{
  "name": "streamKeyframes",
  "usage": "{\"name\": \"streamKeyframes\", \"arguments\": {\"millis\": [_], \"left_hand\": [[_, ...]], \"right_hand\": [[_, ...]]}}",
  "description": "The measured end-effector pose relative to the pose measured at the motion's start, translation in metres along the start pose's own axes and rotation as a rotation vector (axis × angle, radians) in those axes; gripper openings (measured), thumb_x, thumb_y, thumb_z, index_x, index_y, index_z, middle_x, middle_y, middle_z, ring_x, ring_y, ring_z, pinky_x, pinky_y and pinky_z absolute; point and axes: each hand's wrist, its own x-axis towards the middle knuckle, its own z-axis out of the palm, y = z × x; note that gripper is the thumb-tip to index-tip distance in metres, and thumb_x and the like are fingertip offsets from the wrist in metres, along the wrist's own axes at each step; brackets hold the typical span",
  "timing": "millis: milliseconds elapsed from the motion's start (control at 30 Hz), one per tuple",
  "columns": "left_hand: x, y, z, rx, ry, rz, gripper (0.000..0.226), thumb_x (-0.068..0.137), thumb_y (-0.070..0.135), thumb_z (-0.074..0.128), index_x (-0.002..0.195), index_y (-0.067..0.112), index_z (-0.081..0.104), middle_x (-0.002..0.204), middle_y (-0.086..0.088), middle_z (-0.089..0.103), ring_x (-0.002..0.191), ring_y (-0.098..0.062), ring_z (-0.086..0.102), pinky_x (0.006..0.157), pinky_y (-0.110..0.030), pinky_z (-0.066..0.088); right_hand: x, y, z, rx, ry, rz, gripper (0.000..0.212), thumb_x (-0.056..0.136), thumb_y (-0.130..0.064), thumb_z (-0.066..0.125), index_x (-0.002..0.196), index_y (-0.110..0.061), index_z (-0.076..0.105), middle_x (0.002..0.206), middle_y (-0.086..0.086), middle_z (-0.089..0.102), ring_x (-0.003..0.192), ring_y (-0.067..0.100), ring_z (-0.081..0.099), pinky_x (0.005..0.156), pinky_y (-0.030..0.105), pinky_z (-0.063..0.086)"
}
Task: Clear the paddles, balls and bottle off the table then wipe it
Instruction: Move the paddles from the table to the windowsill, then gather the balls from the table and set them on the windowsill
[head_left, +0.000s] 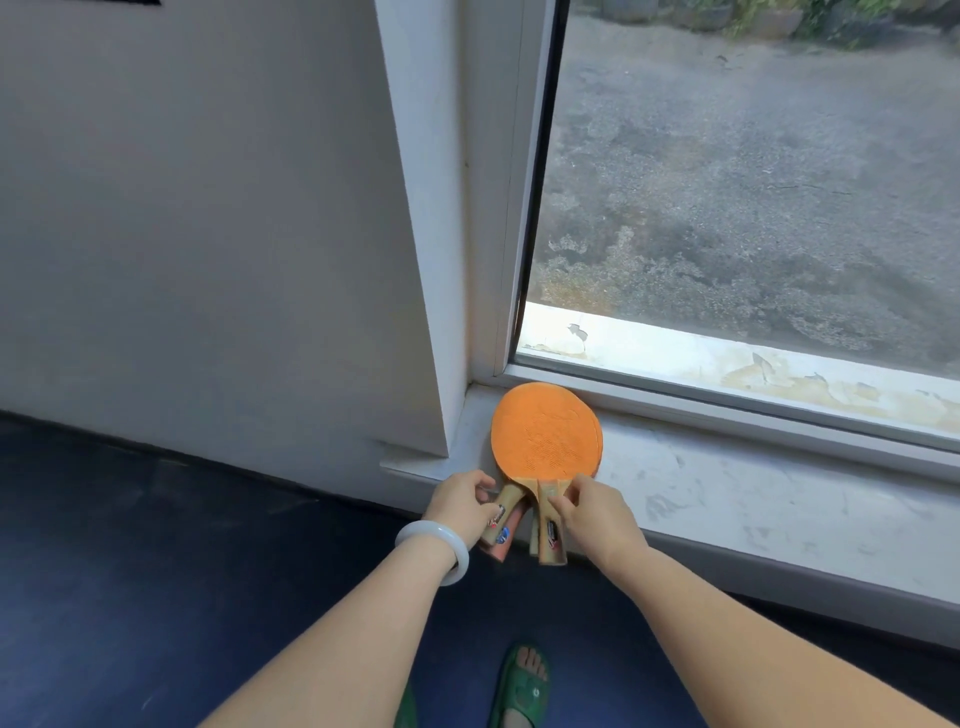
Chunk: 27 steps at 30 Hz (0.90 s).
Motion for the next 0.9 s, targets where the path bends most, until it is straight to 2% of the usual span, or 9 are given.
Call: {"name": "streamKeyframes", "arguments": {"millis": [100, 233, 367, 500, 567, 767, 900], "left_hand": [[-0.009, 0.0, -0.012, -0.024, 0.047, -0.019, 0.033, 0.092, 0.016, 0.061, 0.124, 0.023, 0.059, 0.105, 0.005, 0.059, 0.093, -0.01, 0.057, 0.075, -0.02, 0.042], [-0.03, -0.013, -0.038, -0.048, 0.153, -0.085, 0.028, 0.092, 0.02, 0.062, 0.12, 0.022, 0.061, 0.104, 0.007, 0.059, 0.093, -0.01, 0.056, 0.08, -0.023, 0.042], [-0.061, -0.041, -0.074, -0.085, 0.268, -0.161, 0.024, 0.092, 0.022, 0.063, 0.116, 0.022, 0.063, 0.108, 0.005, 0.06, 0.094, -0.011, 0.058, 0.087, -0.027, 0.048], [-0.099, -0.078, -0.114, -0.133, 0.375, -0.239, 0.027, 0.092, 0.023, 0.065, 0.118, 0.02, 0.062, 0.112, 0.003, 0.059, 0.093, -0.011, 0.056, 0.092, -0.028, 0.049], [-0.124, -0.101, -0.135, -0.123, 0.409, -0.277, 0.032, 0.092, 0.026, 0.064, 0.123, 0.02, 0.059, 0.117, 0.002, 0.055, 0.098, -0.013, 0.056, 0.094, -0.029, 0.048], [-0.221, -0.186, -0.195, -0.136, 0.555, -0.42, 0.037, 0.095, 0.031, 0.059, 0.13, 0.02, 0.053, 0.13, 0.0, 0.05, 0.114, -0.017, 0.053, 0.098, -0.031, 0.044], [-0.298, -0.249, -0.233, -0.215, 0.692, -0.501, 0.036, 0.097, 0.028, 0.058, 0.131, 0.018, 0.052, 0.131, -0.003, 0.048, 0.105, -0.017, 0.054, 0.093, -0.028, 0.045]], "right_hand": [[-0.001, -0.017, -0.006, -0.001, -0.045, -0.096, 0.022, 0.098, -0.037, 0.054, 0.094, -0.016, 0.058, 0.088, 0.001, 0.064, 0.082, 0.019, 0.06, 0.075, 0.036, 0.052], [-0.003, -0.053, -0.001, -0.073, -0.188, -0.274, 0.021, 0.097, -0.036, 0.056, 0.101, -0.016, 0.061, 0.101, 0.005, 0.068, 0.086, 0.018, 0.058, 0.07, 0.029, 0.042], [-0.009, -0.102, 0.012, -0.201, -0.298, -0.423, 0.028, 0.098, -0.038, 0.055, 0.114, -0.016, 0.063, 0.111, 0.003, 0.069, 0.101, 0.02, 0.062, 0.084, 0.028, 0.047], [-0.022, -0.159, 0.032, -0.275, -0.337, -0.552, 0.032, 0.097, -0.036, 0.057, 0.123, -0.017, 0.062, 0.122, 0.001, 0.066, 0.113, 0.019, 0.059, 0.088, 0.024, 0.04], [-0.035, -0.19, 0.047, -0.298, -0.345, -0.613, 0.034, 0.096, -0.035, 0.058, 0.125, -0.018, 0.061, 0.125, 0.001, 0.064, 0.116, 0.017, 0.058, 0.09, 0.022, 0.039], [-0.095, -0.29, 0.11, -0.352, -0.402, -0.777, 0.034, 0.095, -0.035, 0.059, 0.123, -0.014, 0.062, 0.122, 0.005, 0.063, 0.114, 0.024, 0.059, 0.093, 0.026, 0.042], [-0.155, -0.358, 0.164, -0.381, -0.444, -0.919, 0.03, 0.093, -0.031, 0.061, 0.115, -0.011, 0.065, 0.112, 0.006, 0.066, 0.106, 0.025, 0.061, 0.088, 0.028, 0.045]]}}
